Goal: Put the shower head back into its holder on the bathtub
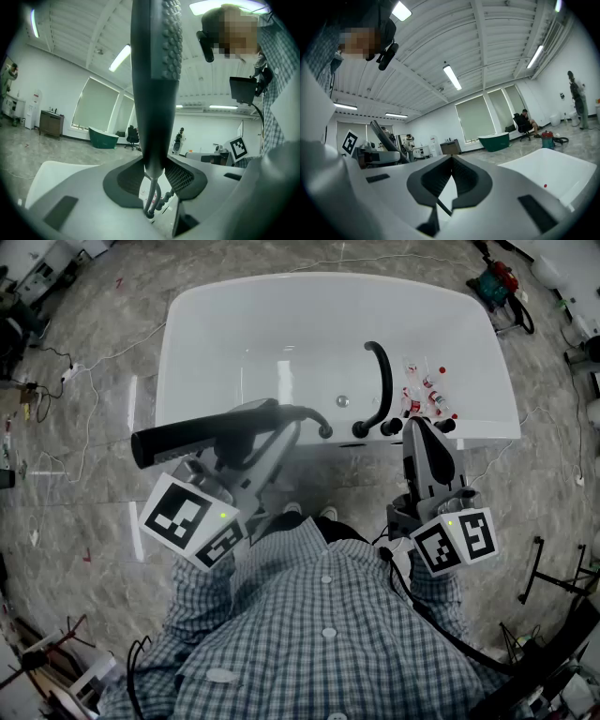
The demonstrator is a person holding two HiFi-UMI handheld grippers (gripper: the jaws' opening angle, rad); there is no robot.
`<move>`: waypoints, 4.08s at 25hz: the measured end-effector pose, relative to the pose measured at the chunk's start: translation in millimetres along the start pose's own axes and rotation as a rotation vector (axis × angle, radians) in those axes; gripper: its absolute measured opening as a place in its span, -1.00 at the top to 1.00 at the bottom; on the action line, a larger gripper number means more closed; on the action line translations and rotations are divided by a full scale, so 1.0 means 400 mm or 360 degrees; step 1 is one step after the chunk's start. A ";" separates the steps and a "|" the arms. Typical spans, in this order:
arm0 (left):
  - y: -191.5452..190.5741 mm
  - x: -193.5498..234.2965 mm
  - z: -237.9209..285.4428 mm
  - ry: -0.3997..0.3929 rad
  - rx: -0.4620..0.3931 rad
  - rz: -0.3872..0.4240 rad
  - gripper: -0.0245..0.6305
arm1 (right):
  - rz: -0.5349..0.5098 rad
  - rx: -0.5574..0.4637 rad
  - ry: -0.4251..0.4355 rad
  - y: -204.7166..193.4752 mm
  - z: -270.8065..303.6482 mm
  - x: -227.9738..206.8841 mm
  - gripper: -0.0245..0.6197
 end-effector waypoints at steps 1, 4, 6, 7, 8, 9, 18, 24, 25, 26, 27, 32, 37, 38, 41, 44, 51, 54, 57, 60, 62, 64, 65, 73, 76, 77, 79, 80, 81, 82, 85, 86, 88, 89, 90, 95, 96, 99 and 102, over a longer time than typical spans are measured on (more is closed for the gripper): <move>0.001 0.000 -0.001 0.0001 0.0001 0.0000 0.50 | -0.0001 -0.0001 -0.0002 0.002 -0.001 0.001 0.89; 0.004 -0.002 -0.002 0.0003 0.0001 -0.0002 0.50 | -0.0001 -0.0002 -0.0009 0.005 -0.002 0.001 0.89; 0.004 -0.003 -0.001 0.0004 0.0000 -0.0004 0.50 | 0.0001 -0.0001 -0.0011 0.005 -0.003 -0.001 0.89; 0.004 -0.004 -0.001 0.0005 0.0000 -0.0004 0.50 | 0.0001 -0.0001 -0.0011 0.005 -0.004 -0.002 0.89; 0.004 -0.004 0.000 0.0005 0.0001 -0.0004 0.50 | 0.0001 0.0000 -0.0011 0.005 -0.004 -0.002 0.89; 0.004 -0.004 0.000 0.0005 0.0001 -0.0005 0.50 | 0.0002 0.0000 -0.0011 0.005 -0.004 -0.002 0.89; 0.001 -0.004 0.002 0.0006 0.0014 -0.0007 0.50 | 0.0034 -0.0003 -0.0036 0.003 -0.007 -0.010 0.89; -0.005 0.002 0.004 0.0009 0.0034 -0.0012 0.50 | 0.0044 0.0017 -0.0029 -0.003 0.003 -0.011 0.89; -0.007 0.002 0.004 0.0009 0.0037 -0.0013 0.50 | 0.0046 0.0020 -0.0031 -0.005 0.003 -0.011 0.89; -0.008 0.001 0.005 0.0010 0.0040 -0.0012 0.50 | 0.0048 0.0024 -0.0032 -0.007 0.004 -0.012 0.89; -0.010 0.001 0.005 0.0011 0.0045 -0.0011 0.50 | 0.0052 0.0026 -0.0031 -0.009 0.004 -0.014 0.89; -0.017 0.003 0.006 0.0020 0.0068 -0.0017 0.50 | 0.0063 0.0038 -0.0025 -0.013 0.008 -0.016 0.89; -0.029 0.008 0.011 0.0022 0.0086 -0.0028 0.50 | 0.0069 0.0057 -0.0022 -0.023 0.011 -0.016 0.89; -0.030 0.008 0.011 0.0022 0.0089 -0.0029 0.50 | 0.0070 0.0062 -0.0020 -0.025 0.011 -0.014 0.89; -0.032 0.008 0.011 0.0020 0.0098 -0.0030 0.50 | 0.0081 0.0075 -0.0017 -0.031 0.010 -0.007 0.89; -0.036 0.010 0.014 0.0019 0.0106 -0.0033 0.50 | 0.0089 0.0080 -0.0016 -0.035 0.011 -0.007 0.89; -0.058 0.019 0.024 0.0018 0.0140 -0.0047 0.50 | 0.0104 0.0111 -0.0027 -0.053 0.014 -0.017 0.89; -0.069 0.022 0.027 0.0021 0.0156 -0.0052 0.50 | 0.0110 0.0131 -0.0024 -0.063 0.018 -0.018 0.89; -0.082 0.021 0.032 0.0024 0.0172 -0.0051 0.50 | 0.0119 0.0145 -0.0016 -0.071 0.019 -0.020 0.89; -0.100 0.022 0.037 0.0019 0.0186 -0.0059 0.50 | 0.0125 0.0158 -0.0011 -0.083 0.023 -0.022 0.89; -0.111 0.023 0.036 0.0015 0.0198 -0.0070 0.50 | 0.0128 0.0169 -0.0008 -0.089 0.025 -0.019 0.89; -0.118 0.026 0.037 0.0013 0.0212 -0.0085 0.50 | 0.0132 0.0180 -0.0008 -0.092 0.027 -0.017 0.89; -0.122 0.027 0.040 0.0010 0.0217 -0.0092 0.50 | 0.0134 0.0185 -0.0010 -0.093 0.028 -0.019 0.89; -0.141 0.045 0.053 -0.0008 0.0241 -0.0136 0.50 | 0.0151 0.0215 -0.0026 -0.104 0.039 -0.024 0.89; -0.153 0.045 0.065 -0.0008 0.0256 -0.0139 0.50 | 0.0157 0.0225 -0.0029 -0.114 0.036 -0.038 0.89; -0.159 0.044 0.070 -0.0009 0.0262 -0.0142 0.50 | 0.0157 0.0227 -0.0030 -0.117 0.035 -0.043 0.89; -0.171 0.044 0.077 -0.0013 0.0272 -0.0149 0.50 | 0.0158 0.0231 -0.0029 -0.123 0.035 -0.049 0.89; -0.177 0.045 0.081 -0.0016 0.0277 -0.0155 0.50 | 0.0158 0.0233 -0.0028 -0.126 0.036 -0.051 0.89; -0.183 0.046 0.084 -0.0020 0.0280 -0.0162 0.50 | 0.0157 0.0236 -0.0026 -0.129 0.036 -0.054 0.89; -0.189 0.047 0.087 -0.0024 0.0283 -0.0169 0.50 | 0.0157 0.0240 -0.0025 -0.133 0.037 -0.056 0.89; -0.208 0.050 0.095 -0.0030 0.0292 -0.0189 0.50 | 0.0162 0.0250 -0.0027 -0.145 0.034 -0.062 0.89; -0.213 0.051 0.096 -0.0029 0.0298 -0.0191 0.50 | 0.0163 0.0255 -0.0031 -0.150 0.033 -0.064 0.89; -0.217 0.056 0.100 -0.0017 0.0317 -0.0182 0.50 | 0.0161 0.0268 -0.0037 -0.160 0.030 -0.068 0.89; -0.220 0.058 0.100 -0.0011 0.0325 -0.0185 0.50 | 0.0159 0.0274 -0.0039 -0.163 0.029 -0.069 0.89; -0.228 0.060 0.099 -0.0007 0.0329 -0.0199 0.50 | 0.0157 0.0280 -0.0041 -0.166 0.027 -0.069 0.89; -0.235 0.065 0.116 -0.0007 0.0361 -0.0183 0.50 | 0.0153 0.0305 -0.0049 -0.180 0.026 -0.076 0.89; -0.244 0.066 0.119 -0.0008 0.0363 -0.0193 0.50 | 0.0156 0.0309 -0.0050 -0.186 0.026 -0.079 0.89; -0.280 0.069 0.121 -0.0006 0.0362 -0.0246 0.50 | 0.0178 0.0318 -0.0058 -0.199 0.025 -0.087 0.89; -0.300 0.075 0.125 -0.0008 0.0383 -0.0261 0.50 | 0.0182 0.0326 -0.0065 -0.205 0.026 -0.090 0.89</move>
Point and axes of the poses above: the fingertips, and each gripper's own axes: z forward along the fingers, x to its left, y out of its top, the point moved 10 cm from there along -z, backward along the fingers, and after that the axes turned 1 degree about -y, right-handed, at the moved point
